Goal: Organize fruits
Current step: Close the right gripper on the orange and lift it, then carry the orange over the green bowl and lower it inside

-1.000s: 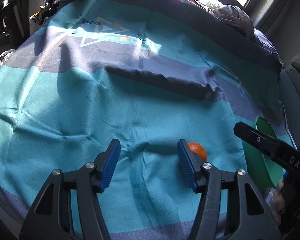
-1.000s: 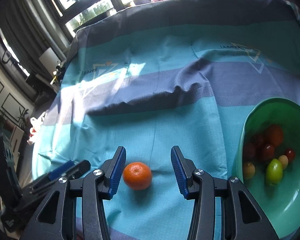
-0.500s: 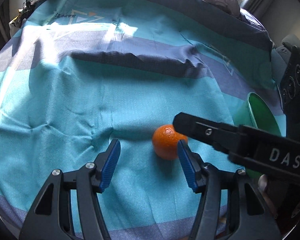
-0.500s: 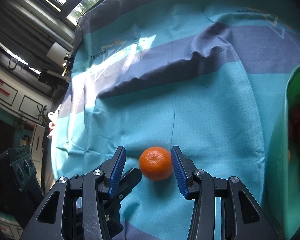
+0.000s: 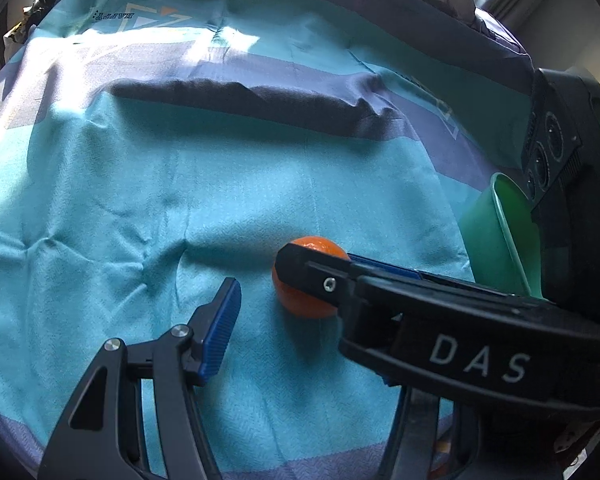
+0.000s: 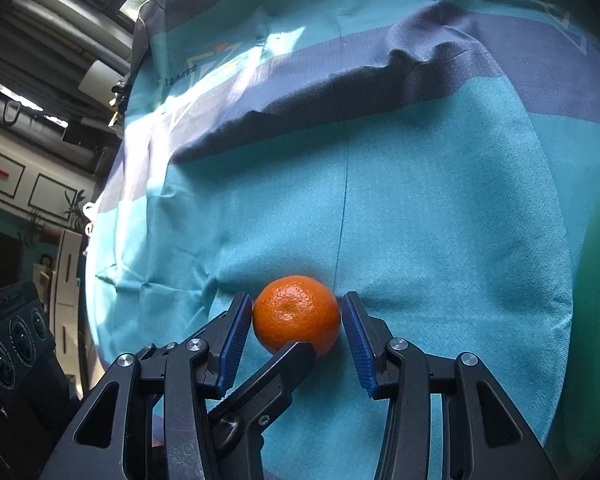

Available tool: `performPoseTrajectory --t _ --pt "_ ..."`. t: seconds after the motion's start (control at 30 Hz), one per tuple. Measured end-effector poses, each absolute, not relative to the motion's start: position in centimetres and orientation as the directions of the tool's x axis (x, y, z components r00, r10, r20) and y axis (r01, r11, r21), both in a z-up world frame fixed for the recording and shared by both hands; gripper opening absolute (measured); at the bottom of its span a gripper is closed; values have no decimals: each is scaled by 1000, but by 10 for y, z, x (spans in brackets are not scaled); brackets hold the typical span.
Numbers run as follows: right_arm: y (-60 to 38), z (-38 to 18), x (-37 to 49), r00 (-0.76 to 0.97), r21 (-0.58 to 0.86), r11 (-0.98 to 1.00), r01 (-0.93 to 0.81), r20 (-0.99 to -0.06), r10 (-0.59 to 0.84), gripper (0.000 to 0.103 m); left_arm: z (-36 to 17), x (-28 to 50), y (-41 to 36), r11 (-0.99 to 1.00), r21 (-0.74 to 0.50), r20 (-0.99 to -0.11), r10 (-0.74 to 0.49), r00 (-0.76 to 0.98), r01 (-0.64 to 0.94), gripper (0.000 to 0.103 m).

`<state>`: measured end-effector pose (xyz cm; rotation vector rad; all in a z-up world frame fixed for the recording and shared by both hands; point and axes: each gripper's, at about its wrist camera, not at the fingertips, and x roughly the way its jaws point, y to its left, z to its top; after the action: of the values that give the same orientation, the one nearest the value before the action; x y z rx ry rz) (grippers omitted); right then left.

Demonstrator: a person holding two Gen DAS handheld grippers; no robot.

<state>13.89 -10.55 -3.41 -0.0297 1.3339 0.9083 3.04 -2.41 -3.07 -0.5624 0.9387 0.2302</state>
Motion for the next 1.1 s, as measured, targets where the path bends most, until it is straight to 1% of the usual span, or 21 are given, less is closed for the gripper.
performPoseTrajectory --t 0.03,0.13,0.17,0.2,0.4,0.53,0.73,0.93,1.1 --pt "-105 -35 138 -45 464 668 -582 -839 543 48 -32 31 -24 835 -355 -813 -53 580 -421 56" --pt "-104 -39 139 -62 478 662 -577 -834 549 48 -32 32 -26 839 -367 -804 -69 590 -401 49" --pt "-104 -40 140 -70 489 658 -573 -829 555 48 -33 33 -26 840 -374 -801 -78 594 -393 45" --pt "-104 -41 140 -76 496 654 -571 -825 560 48 -33 33 -27 841 -373 -800 -78 595 -391 44" --pt "-105 -32 134 -48 483 642 -596 -819 572 48 -22 30 -32 855 -358 -785 -59 617 -375 43" --pt "-118 -5 130 15 478 627 -616 -788 616 48 6 28 -47 885 -330 -736 -24 677 -327 43" --pt "-159 42 130 140 465 615 -637 -715 685 48 49 36 -87 948 -234 -659 8 752 -215 45" --pt "-212 66 144 274 458 657 -599 -653 706 48 72 58 -132 978 -189 -612 -50 789 -84 45" --pt "-249 70 159 347 460 708 -535 -645 681 48 73 81 -166 983 -181 -611 -122 782 11 46"
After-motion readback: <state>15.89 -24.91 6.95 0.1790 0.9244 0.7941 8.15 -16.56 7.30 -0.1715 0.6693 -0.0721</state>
